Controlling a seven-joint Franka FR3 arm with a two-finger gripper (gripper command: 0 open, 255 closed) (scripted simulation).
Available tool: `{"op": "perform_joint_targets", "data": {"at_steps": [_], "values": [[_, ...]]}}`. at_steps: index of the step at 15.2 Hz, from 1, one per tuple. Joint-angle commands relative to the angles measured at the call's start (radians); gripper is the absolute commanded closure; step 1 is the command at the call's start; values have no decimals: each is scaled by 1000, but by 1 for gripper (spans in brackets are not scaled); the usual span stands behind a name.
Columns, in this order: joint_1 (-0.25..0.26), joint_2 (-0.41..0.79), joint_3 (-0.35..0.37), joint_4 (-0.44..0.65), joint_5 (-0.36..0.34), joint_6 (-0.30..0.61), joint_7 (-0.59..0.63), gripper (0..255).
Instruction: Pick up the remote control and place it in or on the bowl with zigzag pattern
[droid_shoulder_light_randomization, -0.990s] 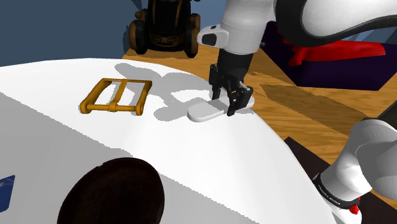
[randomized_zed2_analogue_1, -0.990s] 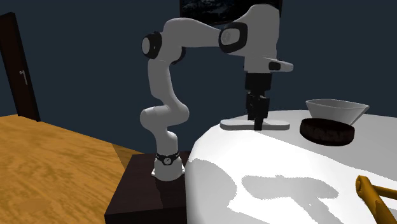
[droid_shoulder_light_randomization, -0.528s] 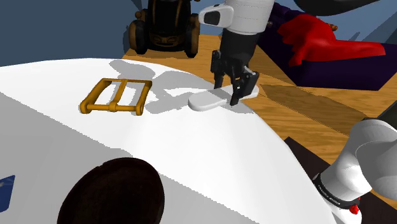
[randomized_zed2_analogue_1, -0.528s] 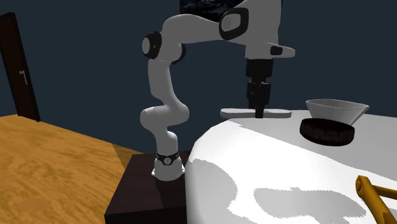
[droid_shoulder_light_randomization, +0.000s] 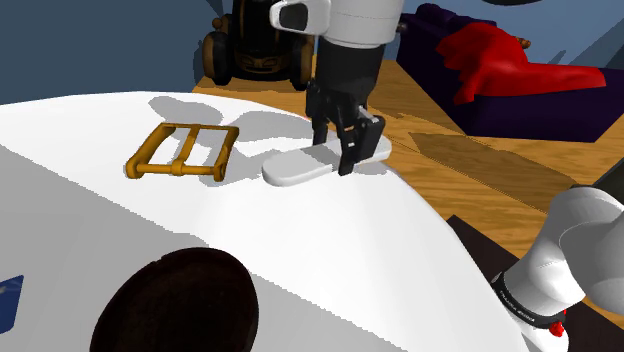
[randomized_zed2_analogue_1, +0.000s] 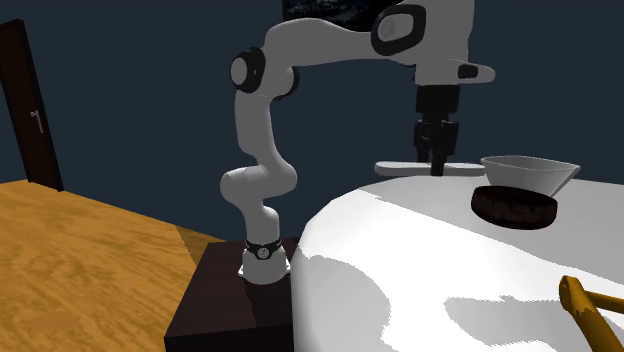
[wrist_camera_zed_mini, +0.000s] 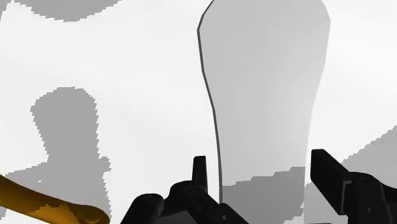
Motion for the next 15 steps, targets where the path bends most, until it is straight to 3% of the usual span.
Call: {"op": "perform_joint_targets", "data": {"at_steps": [1,9,15], "values": [[19,44,33,48,-9,-5,56,255],[120,305,139,348,-107,-68,262,255],[271,573,174,708,-230,-188,395,255]]}}
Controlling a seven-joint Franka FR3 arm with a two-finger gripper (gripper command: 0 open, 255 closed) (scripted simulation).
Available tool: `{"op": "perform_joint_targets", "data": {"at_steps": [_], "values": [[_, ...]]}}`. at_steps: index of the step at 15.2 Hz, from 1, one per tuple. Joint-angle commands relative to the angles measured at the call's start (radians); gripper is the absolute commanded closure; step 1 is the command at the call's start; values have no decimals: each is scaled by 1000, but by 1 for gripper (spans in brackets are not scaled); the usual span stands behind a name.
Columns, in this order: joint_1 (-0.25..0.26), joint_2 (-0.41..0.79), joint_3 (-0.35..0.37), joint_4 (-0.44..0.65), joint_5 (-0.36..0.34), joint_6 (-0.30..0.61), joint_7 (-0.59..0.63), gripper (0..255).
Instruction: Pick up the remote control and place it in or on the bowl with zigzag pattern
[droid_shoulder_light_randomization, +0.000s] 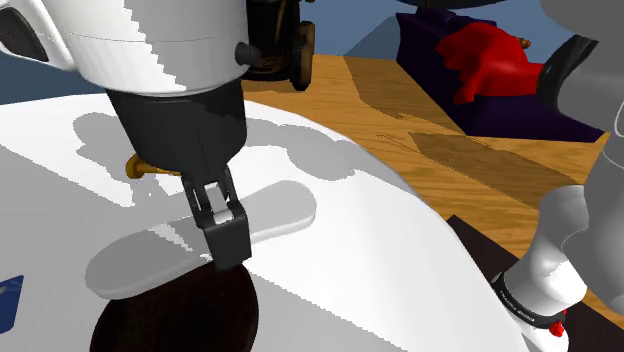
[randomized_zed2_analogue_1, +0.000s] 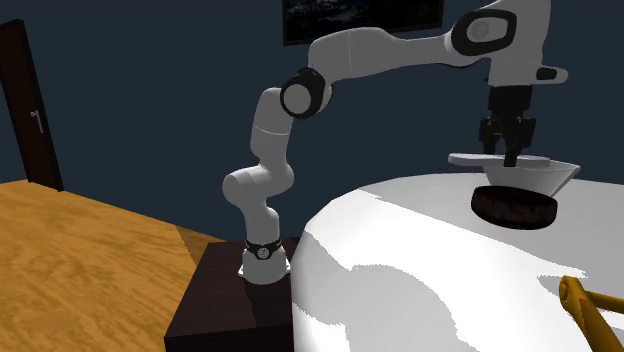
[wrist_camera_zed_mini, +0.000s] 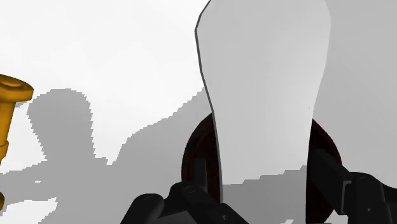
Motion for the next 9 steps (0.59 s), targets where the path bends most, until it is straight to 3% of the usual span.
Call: {"op": "perform_joint_targets", "data": {"at_steps": [1,3,4,6,9], "values": [[69,115,3,169,-51,-63,38,255],[169,263,-10,415,-110,-161,57,255],[238,366,-30,604,-144,-240,49,255],[189,292,-19,435,-115,-152,64,255],[150,240,-8,299,-97,-72,73,255]]}}
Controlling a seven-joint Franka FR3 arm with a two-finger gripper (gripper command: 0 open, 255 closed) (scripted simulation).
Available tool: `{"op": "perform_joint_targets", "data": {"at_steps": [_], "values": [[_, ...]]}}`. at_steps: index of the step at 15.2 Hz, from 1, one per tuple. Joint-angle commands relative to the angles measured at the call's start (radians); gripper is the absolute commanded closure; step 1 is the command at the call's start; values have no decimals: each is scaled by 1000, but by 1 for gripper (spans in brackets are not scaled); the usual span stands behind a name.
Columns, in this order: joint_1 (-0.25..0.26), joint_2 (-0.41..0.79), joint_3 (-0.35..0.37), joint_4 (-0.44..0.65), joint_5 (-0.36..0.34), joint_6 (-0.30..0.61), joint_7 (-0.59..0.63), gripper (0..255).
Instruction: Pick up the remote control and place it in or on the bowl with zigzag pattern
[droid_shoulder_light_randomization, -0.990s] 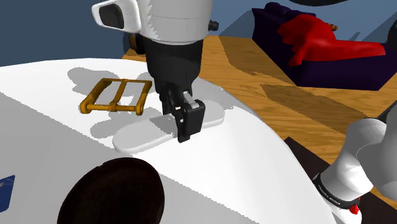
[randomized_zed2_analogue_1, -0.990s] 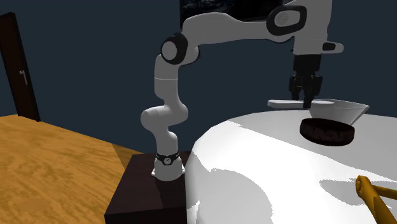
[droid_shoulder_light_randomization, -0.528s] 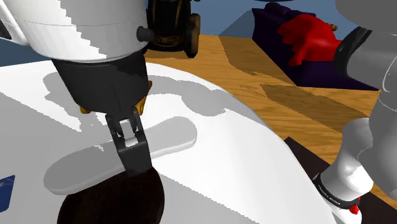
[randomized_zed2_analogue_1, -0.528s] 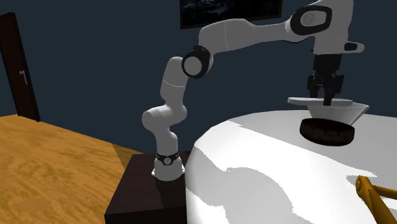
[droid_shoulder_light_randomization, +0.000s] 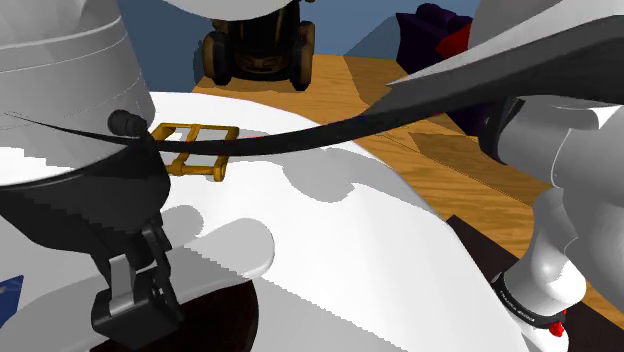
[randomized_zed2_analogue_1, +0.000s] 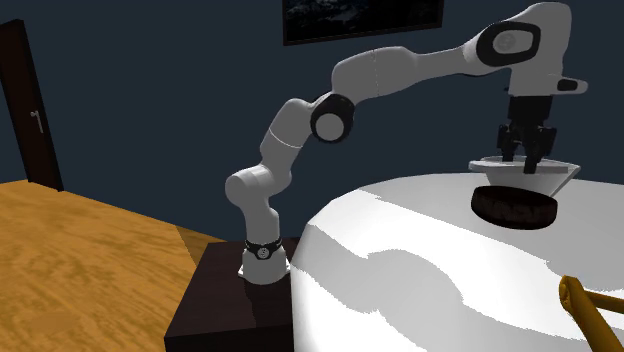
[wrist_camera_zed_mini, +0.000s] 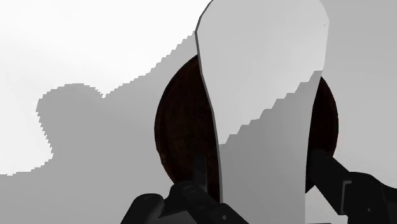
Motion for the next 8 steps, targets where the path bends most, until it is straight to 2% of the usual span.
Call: {"op": "perform_joint_targets", "data": {"at_steps": [1,8], "values": [[-24,-33,6,-88,12,54,6,255],[-70,-88,13,-278,32,186,16,255]]}}
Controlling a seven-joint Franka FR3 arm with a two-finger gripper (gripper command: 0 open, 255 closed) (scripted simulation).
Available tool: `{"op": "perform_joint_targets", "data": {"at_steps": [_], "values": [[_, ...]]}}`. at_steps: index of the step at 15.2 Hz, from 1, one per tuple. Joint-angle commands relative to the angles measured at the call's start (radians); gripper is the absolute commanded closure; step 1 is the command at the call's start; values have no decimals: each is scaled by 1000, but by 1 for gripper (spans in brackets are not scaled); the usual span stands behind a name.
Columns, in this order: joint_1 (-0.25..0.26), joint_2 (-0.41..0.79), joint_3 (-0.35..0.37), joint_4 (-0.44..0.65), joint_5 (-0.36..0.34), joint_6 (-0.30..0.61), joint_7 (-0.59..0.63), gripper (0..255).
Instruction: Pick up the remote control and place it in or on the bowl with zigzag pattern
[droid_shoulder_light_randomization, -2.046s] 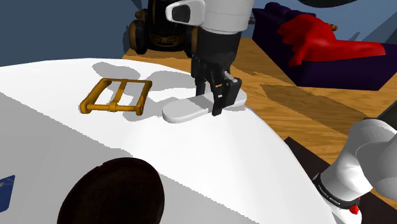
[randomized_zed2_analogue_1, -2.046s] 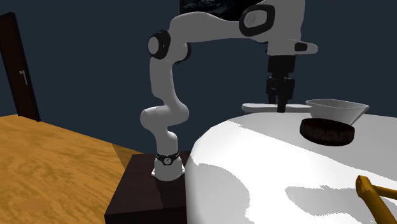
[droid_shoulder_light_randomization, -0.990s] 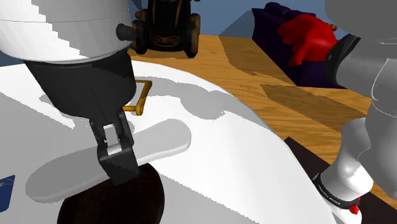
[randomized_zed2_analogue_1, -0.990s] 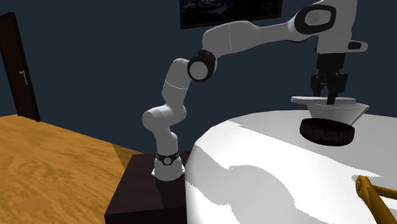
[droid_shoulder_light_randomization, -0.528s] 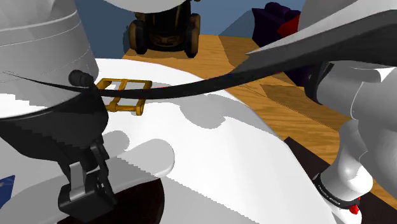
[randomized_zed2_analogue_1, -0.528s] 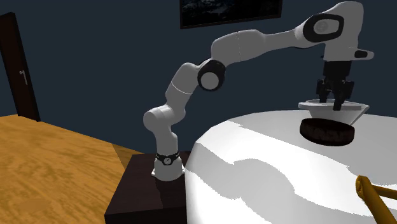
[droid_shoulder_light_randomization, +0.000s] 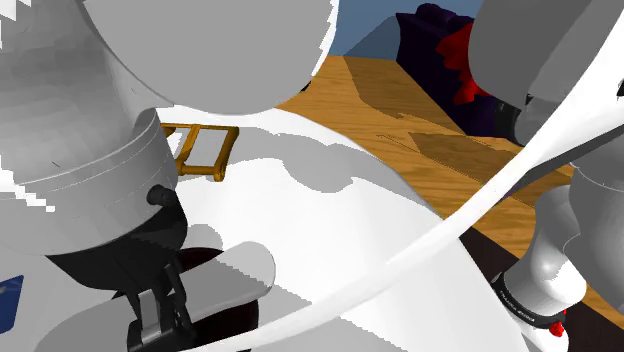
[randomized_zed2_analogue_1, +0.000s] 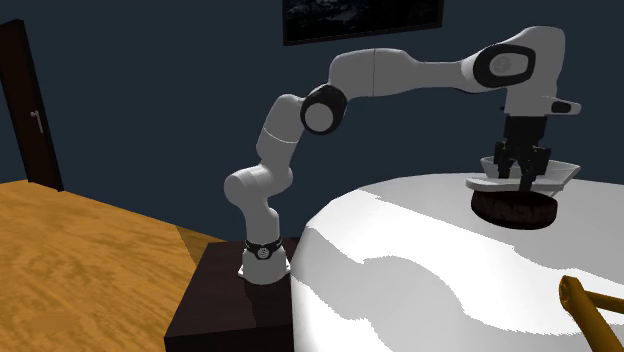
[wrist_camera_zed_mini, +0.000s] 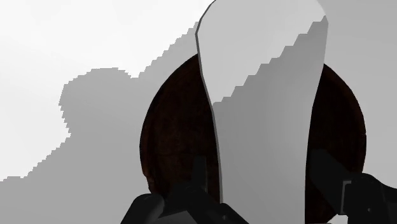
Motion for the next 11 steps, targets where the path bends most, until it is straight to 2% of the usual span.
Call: {"op": "perform_joint_targets", "data": {"at_steps": [1,9,10,11], "values": [[-10,-8,0,-44,3,37,1,255],[-10,-8,0,-44,3,37,1,255],[-10,-8,0,-44,3,37,1,0],[-10,-8,0,-44,3,37,1,0]]}}
